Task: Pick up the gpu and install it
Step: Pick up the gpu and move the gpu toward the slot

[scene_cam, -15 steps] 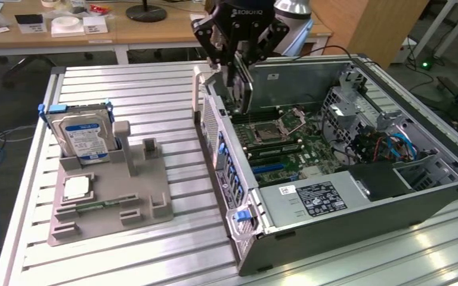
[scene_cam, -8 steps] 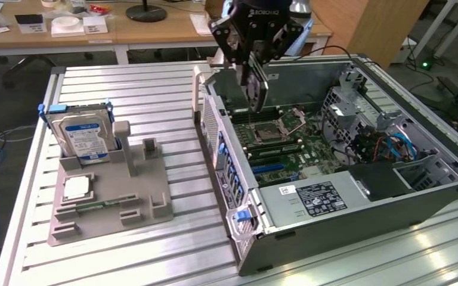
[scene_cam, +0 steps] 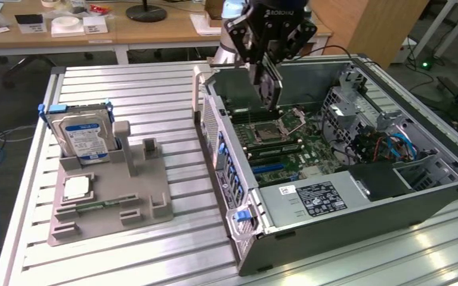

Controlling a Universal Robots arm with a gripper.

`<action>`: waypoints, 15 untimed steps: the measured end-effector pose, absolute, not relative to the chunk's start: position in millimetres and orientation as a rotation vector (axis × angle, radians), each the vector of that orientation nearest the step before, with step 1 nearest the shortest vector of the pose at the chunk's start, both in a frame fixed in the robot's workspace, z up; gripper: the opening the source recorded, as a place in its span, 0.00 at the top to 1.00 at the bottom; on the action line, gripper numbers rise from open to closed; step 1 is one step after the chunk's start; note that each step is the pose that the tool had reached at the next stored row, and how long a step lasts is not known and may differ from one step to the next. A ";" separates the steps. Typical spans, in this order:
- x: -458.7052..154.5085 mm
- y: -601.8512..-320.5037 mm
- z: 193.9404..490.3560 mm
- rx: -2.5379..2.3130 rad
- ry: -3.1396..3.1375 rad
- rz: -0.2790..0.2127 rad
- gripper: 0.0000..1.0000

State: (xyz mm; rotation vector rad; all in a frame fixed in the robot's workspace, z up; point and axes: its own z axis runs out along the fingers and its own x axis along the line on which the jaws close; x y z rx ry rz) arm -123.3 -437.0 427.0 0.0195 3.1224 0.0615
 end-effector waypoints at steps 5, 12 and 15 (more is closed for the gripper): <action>-104.2 -437.0 426.8 0.019 3.122 0.062 0.72; -74.8 -437.0 426.6 0.019 3.122 0.061 0.72; -62.3 -437.0 426.5 0.019 3.122 0.062 0.72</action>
